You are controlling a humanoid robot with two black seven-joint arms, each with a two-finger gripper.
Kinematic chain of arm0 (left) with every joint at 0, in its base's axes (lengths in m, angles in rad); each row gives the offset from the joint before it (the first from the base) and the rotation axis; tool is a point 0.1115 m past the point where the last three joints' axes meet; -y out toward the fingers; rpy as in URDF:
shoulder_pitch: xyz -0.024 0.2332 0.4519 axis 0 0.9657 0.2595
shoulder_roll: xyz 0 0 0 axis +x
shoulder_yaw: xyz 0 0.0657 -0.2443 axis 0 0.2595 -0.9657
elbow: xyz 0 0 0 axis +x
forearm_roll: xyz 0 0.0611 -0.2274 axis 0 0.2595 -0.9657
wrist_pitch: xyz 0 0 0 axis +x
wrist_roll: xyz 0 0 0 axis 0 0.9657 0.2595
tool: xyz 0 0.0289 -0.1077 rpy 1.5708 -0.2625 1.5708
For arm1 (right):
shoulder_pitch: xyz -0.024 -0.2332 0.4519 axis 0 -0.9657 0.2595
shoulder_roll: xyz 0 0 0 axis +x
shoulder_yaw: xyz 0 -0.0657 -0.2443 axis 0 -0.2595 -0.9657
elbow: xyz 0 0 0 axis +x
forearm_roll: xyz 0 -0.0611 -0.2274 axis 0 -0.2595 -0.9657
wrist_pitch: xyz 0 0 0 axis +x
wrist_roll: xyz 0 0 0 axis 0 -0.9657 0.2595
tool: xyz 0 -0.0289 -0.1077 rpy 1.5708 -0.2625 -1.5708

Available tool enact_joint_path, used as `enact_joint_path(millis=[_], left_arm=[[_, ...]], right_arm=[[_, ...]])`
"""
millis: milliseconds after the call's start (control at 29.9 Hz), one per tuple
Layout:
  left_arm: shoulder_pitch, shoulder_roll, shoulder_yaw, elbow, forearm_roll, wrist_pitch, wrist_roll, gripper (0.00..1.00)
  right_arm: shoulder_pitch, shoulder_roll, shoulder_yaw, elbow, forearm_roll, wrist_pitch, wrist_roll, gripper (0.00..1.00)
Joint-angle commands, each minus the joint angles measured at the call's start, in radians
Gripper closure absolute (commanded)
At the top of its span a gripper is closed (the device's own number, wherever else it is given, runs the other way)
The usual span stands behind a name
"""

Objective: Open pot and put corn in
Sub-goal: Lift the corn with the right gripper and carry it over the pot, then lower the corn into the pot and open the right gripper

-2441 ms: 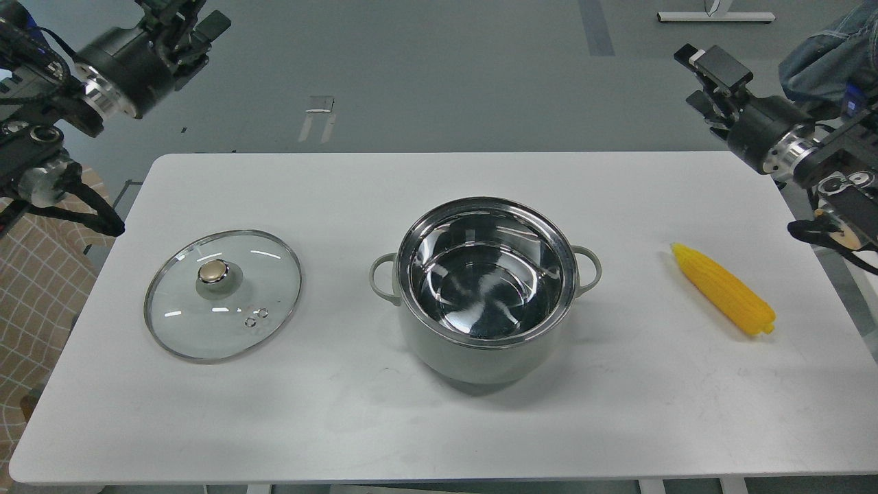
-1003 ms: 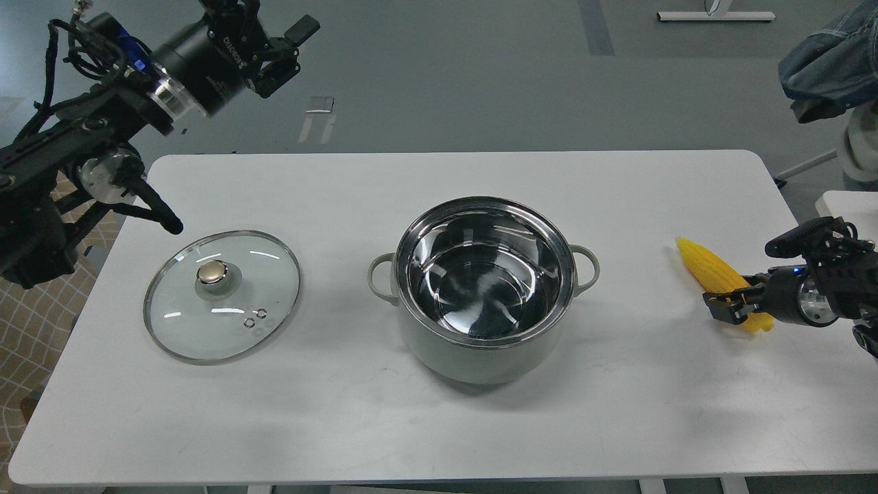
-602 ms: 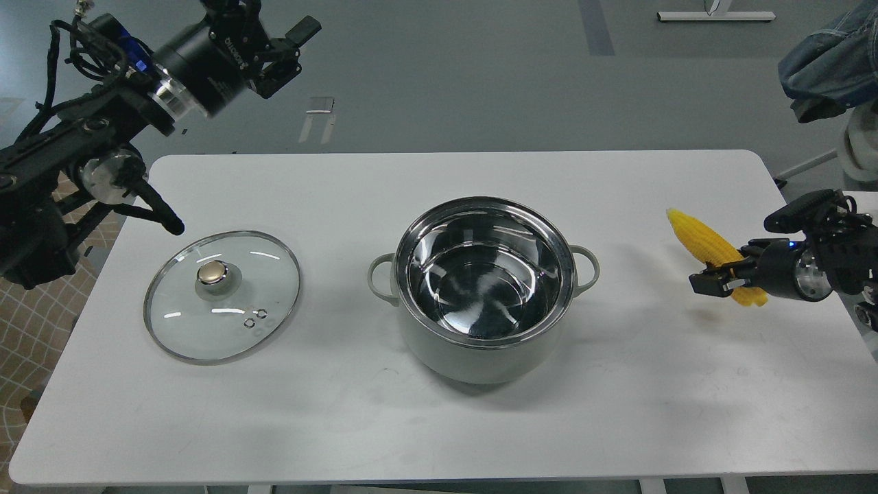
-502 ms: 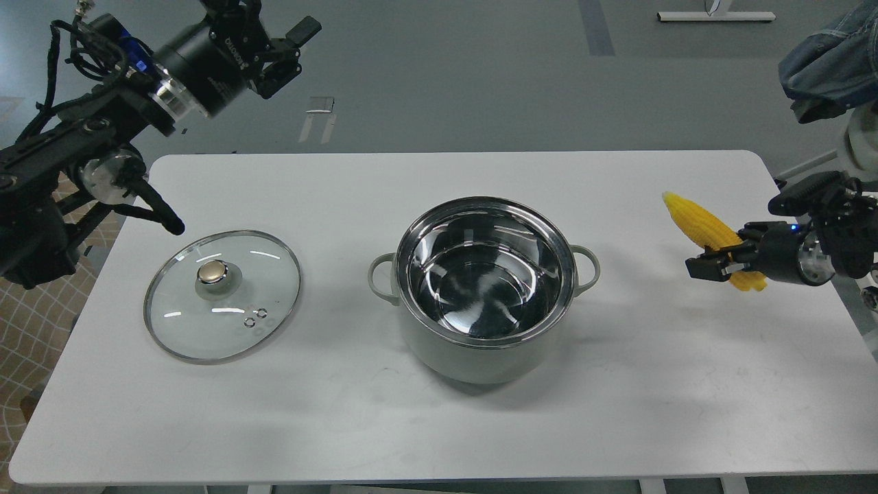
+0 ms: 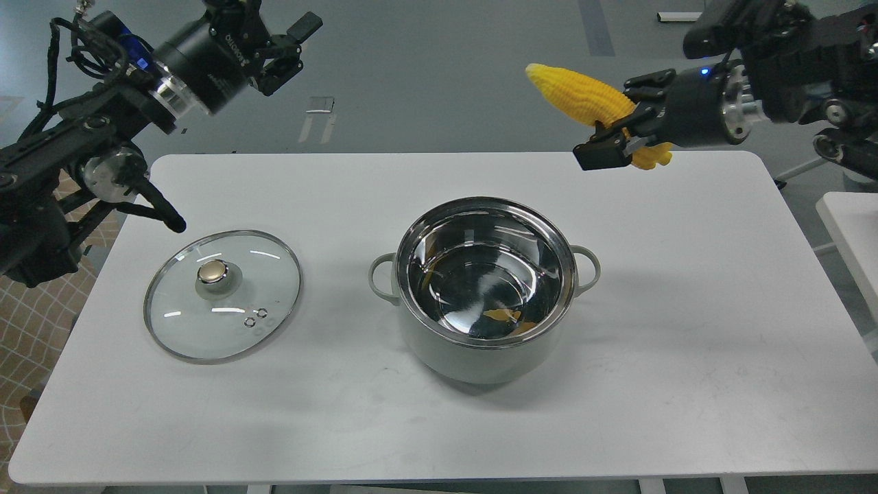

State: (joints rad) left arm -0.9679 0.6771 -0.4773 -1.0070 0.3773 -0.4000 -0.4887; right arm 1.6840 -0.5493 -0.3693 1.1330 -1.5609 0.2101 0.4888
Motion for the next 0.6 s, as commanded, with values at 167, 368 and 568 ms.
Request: enact_joint_path(millis=[167,368,568], left_arm=[[-0.002,-0.005,0.0,0.001,0.0,0.003,0.0,0.06],[-0.002,-0.021,0.0,0.001,-0.001,0.004,0.0,0.06],[-0.002,-0.022,0.0,0.001,-0.001,0.006,0.0,0.06]], right_arm=[[-0.007,0.227,-0.129,0.002,0.039,0.009,0.0,1.0],[-0.049,0.316,-0.186,-0.047,0.137,0.009,0.0,1.0],[-0.093,0.339,-0.212,-0.085,0.139,0.009,0.0,0.83]])
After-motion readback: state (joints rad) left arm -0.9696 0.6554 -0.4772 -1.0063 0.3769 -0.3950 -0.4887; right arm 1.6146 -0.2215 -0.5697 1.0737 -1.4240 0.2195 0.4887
